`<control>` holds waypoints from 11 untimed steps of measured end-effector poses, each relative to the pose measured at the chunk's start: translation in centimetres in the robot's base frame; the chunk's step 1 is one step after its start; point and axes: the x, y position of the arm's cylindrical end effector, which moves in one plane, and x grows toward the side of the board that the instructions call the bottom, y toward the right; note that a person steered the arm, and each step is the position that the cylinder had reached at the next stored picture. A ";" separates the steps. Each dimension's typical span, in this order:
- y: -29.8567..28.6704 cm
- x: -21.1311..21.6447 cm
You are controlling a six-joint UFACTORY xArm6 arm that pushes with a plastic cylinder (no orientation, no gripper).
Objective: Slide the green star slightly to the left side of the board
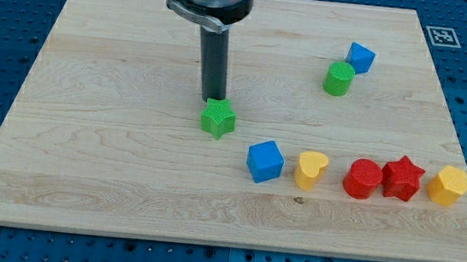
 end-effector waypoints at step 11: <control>-6.8 1.0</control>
